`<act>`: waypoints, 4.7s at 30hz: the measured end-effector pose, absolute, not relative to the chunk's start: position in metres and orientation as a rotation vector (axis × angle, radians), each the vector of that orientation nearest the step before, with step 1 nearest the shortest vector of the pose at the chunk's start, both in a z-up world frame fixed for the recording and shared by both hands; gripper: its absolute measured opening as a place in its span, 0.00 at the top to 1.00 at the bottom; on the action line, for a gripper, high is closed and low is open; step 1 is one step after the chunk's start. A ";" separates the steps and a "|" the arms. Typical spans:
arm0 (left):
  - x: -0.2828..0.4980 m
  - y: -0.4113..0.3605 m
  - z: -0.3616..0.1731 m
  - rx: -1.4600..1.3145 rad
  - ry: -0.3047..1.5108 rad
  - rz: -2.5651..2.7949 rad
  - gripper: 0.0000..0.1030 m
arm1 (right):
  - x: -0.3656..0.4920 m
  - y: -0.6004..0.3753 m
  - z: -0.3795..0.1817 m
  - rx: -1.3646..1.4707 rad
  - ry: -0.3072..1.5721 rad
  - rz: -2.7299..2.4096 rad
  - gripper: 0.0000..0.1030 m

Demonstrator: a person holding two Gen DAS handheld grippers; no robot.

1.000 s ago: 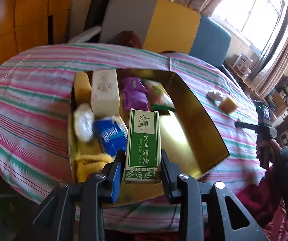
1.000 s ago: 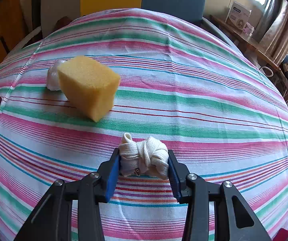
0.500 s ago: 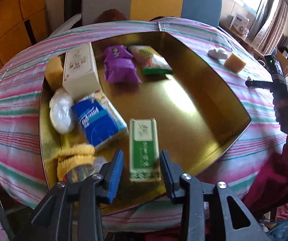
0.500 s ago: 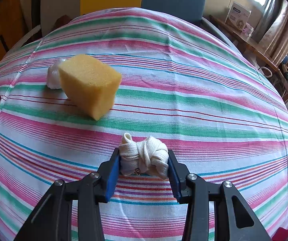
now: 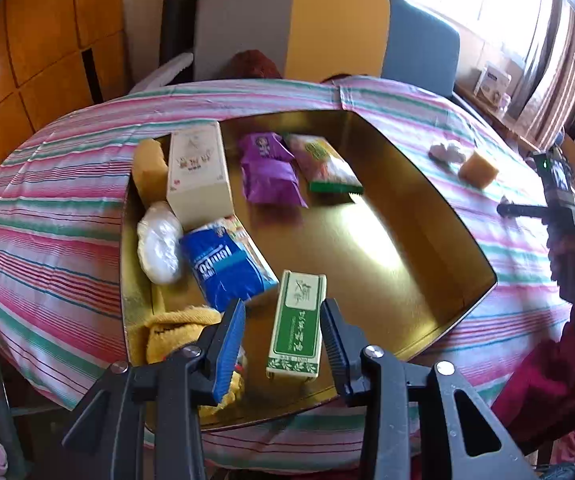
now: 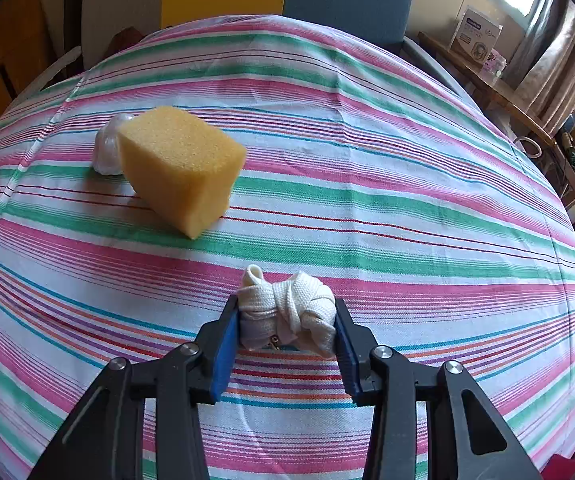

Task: Organize objects
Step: 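Carry the green box into the gold tray and open the left gripper, then carry the white cloth bundle into the tray and release it with the right gripper, then reach the left gripper to the plastic-wrapped white ball and grasp it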

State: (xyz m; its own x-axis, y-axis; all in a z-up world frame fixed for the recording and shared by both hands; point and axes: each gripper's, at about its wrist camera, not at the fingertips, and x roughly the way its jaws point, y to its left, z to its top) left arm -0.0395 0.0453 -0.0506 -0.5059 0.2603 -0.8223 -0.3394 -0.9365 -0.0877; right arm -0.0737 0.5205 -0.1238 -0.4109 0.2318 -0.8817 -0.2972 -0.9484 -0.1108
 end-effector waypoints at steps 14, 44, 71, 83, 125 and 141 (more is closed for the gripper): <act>-0.043 0.019 -0.045 -1.297 0.036 2.523 0.62 | -0.049 0.427 -0.028 -1.358 0.108 2.716 0.58; -0.046 -0.020 -0.048 -1.310 -0.095 2.573 0.62 | -0.115 0.142 -0.093 -1.795 0.046 2.958 0.27; -0.031 0.054 -0.016 -1.186 0.163 2.496 0.62 | -0.048 0.336 -0.020 -1.300 0.244 2.861 0.22; -0.041 0.126 -0.002 -1.122 0.308 2.404 0.62 | -0.042 0.493 -0.021 -1.093 0.266 2.606 0.21; -0.210 0.350 -0.079 -1.596 -0.250 1.932 0.43 | -0.023 0.564 -0.050 -1.106 0.740 2.387 0.19; -0.232 0.402 -0.105 -1.660 -0.157 1.973 0.62 | -0.026 0.562 -0.054 -1.139 0.754 2.408 0.18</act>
